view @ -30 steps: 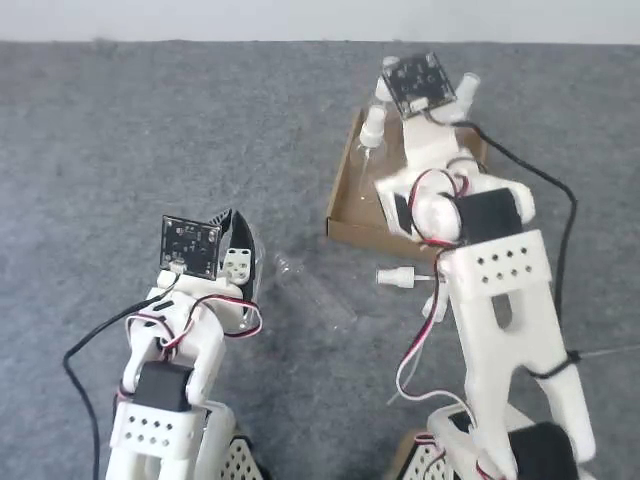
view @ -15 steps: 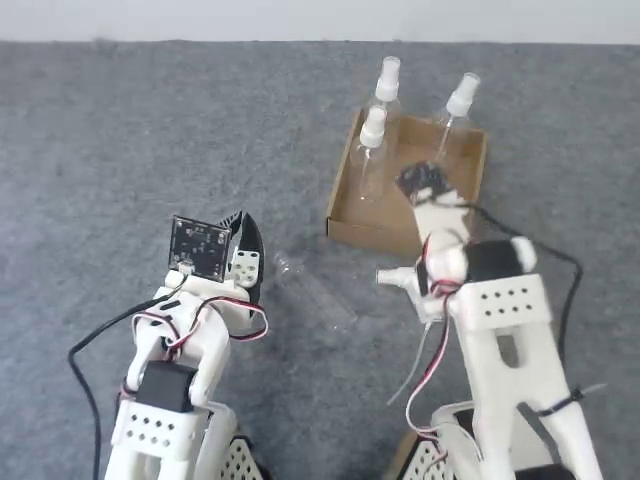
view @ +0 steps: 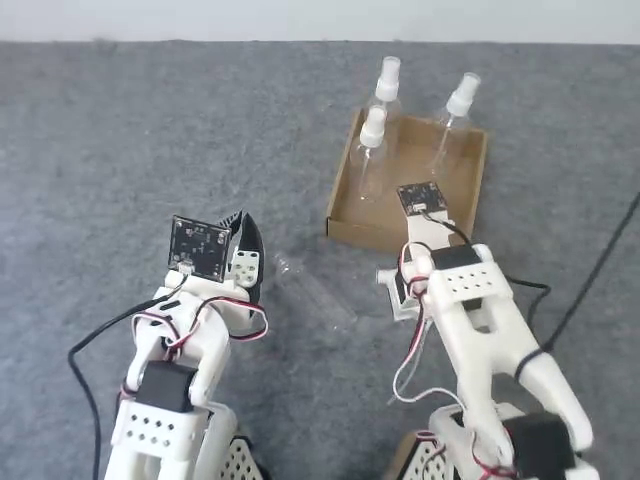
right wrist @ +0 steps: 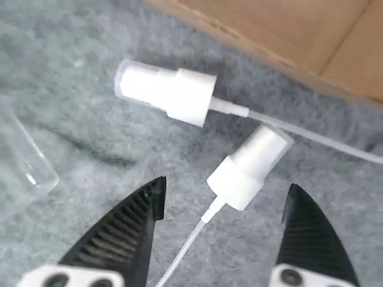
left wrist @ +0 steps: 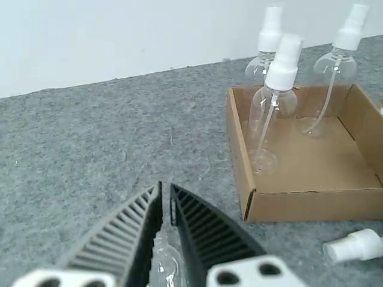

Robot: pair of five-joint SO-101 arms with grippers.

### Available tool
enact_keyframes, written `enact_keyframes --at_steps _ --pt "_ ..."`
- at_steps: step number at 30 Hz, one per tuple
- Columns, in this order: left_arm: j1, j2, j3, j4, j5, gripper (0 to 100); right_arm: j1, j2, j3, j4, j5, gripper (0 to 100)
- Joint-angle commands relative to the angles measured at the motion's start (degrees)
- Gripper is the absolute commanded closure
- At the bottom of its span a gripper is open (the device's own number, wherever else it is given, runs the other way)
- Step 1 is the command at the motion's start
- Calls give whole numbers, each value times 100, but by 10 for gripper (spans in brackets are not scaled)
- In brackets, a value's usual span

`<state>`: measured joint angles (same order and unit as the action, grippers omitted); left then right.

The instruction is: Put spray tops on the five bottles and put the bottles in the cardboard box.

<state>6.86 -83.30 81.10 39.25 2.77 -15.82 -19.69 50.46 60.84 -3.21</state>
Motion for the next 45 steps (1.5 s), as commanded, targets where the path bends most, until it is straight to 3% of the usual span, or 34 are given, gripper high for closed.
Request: enact_keyframes --at_steps 1,6,12,16,30,38,45 --pt "0 18 -75 9 35 987 -13 136 -26 -110 -220 744" --pt "0 18 -75 9 35 987 286 312 -26 -75 -193 750" --pt "0 18 -66 9 35 987 224 453 -26 -110 -18 880" --pt "0 18 -66 9 35 987 48 514 -18 -101 220 897" --pt "26 18 -57 9 35 987 84 444 53 -180 185 888" --pt "35 18 -57 9 35 987 84 444 -9 -189 -264 743" --pt "35 18 -57 9 35 987 84 444 -237 -444 -563 793"
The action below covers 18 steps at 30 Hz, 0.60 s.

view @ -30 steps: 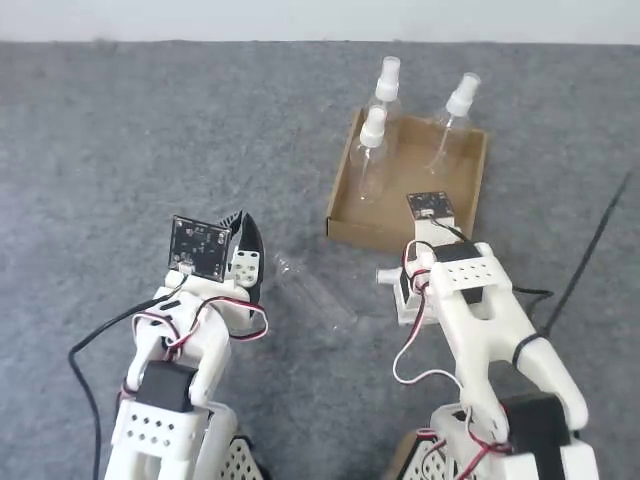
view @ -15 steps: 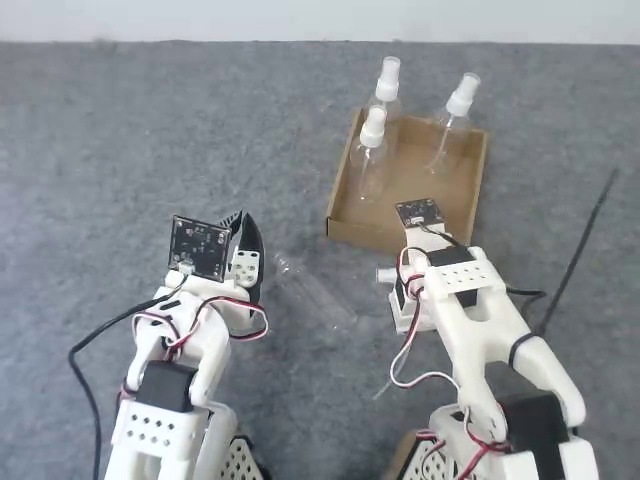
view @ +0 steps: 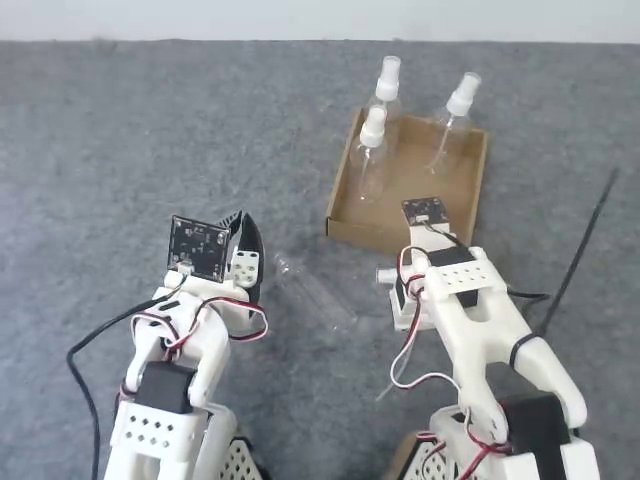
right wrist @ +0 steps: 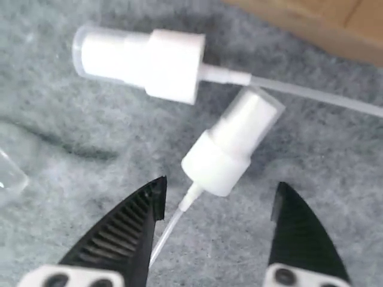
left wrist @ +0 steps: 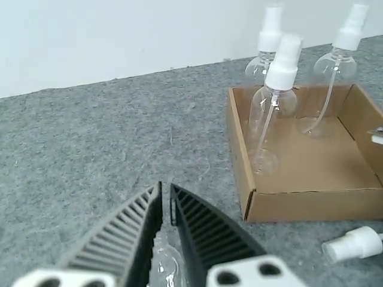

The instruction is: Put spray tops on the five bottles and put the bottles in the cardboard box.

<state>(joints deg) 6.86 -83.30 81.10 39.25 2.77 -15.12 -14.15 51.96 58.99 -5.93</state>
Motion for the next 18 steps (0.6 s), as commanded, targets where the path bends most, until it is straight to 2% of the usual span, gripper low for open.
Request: enact_keyframes --at_steps 1,11,18 --pt "35 18 -57 9 35 987 13 -110 -387 -374 -396 799" --pt "35 18 -57 9 35 987 48 -31 -360 -664 -774 809" --pt "35 18 -57 9 35 987 303 -92 9 -901 -440 912"
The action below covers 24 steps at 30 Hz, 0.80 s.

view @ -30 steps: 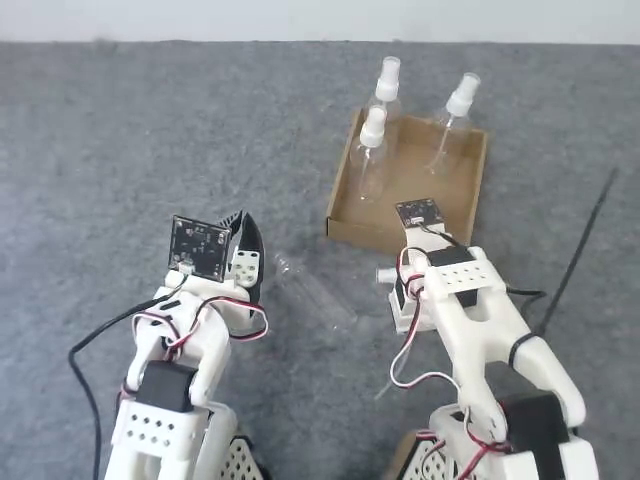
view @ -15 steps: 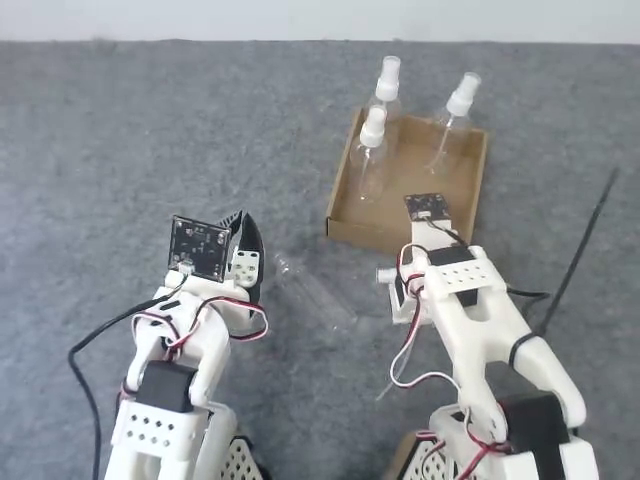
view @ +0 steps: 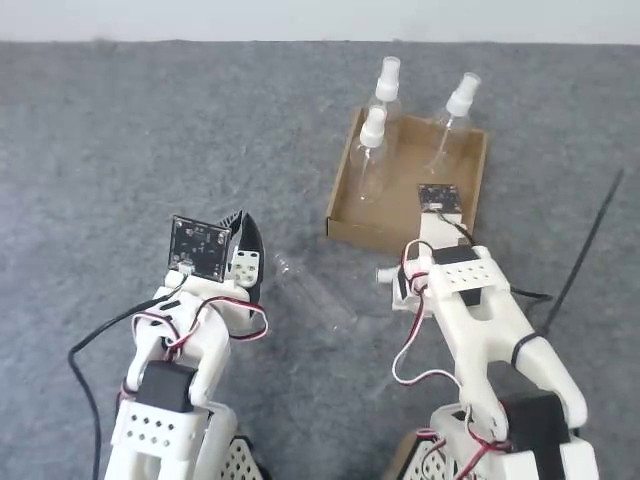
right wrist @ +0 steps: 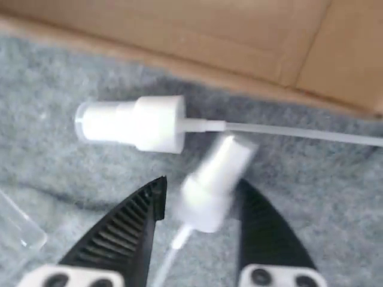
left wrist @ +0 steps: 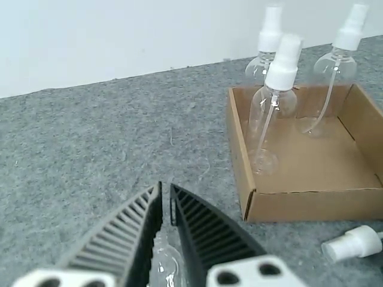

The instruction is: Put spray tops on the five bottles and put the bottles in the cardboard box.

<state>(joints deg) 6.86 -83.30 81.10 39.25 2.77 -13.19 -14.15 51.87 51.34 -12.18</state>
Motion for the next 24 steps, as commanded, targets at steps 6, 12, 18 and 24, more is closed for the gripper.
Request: enact_keyframes --at_steps 6,12,18,24 --pt "35 18 -57 9 35 987 136 -101 62 277 501 919" --pt "9 18 -48 -9 35 987 163 -101 88 681 1090 919" --pt "0 18 -48 -9 35 987 127 -479 44 778 1213 919" --pt "0 18 -57 -9 26 987 -338 -1525 -26 1235 1213 919"
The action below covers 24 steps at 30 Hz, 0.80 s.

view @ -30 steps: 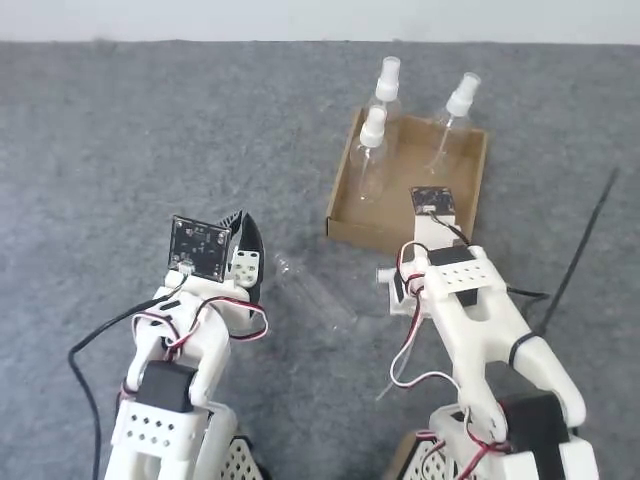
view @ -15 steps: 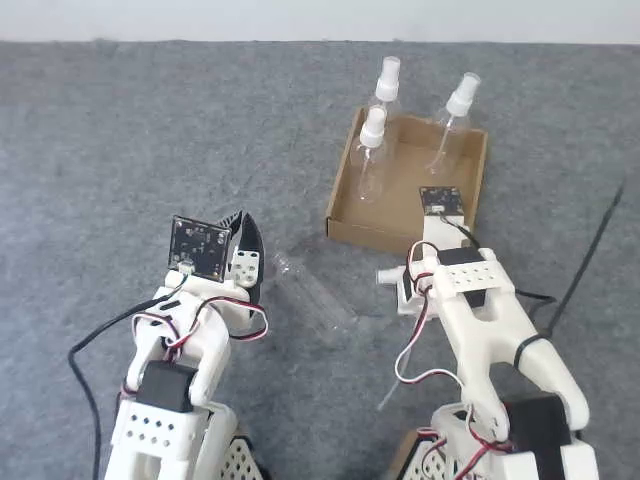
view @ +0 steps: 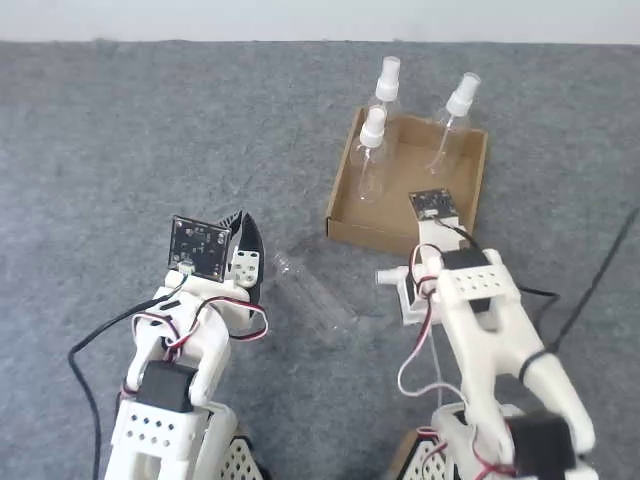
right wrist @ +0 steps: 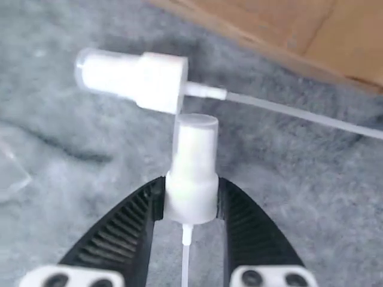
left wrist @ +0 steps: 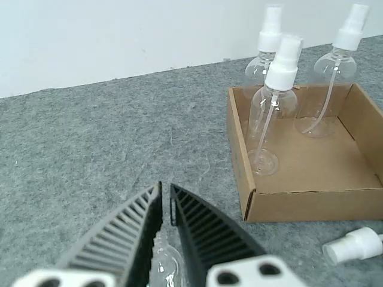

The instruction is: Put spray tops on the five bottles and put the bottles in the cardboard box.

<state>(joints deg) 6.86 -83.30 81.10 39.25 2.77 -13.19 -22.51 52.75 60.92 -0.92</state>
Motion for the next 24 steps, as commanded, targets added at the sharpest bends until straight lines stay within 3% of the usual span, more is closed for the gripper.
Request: enact_keyframes --at_steps 1,3,6,10,16,20,24 --pt "-9 18 -66 -9 26 987 -532 -866 -185 400 88 919" --pt "-114 18 -101 -18 26 987 -927 -1156 -457 673 88 919" --pt "-826 97 -558 79 35 987 -1578 -1323 -1178 1059 -9 919" --pt "-1248 800 -1516 703 35 987 -2290 -936 -2251 1130 -308 919" --pt "-1679 2857 -2993 1363 35 987 -3002 673 -3763 1112 -818 919" --pt "-2356 3912 -3565 1363 44 987 -3292 1886 -4897 1095 -1204 915" --pt "-2558 4457 -3398 967 70 987 -3336 2941 -5916 699 -1952 913"
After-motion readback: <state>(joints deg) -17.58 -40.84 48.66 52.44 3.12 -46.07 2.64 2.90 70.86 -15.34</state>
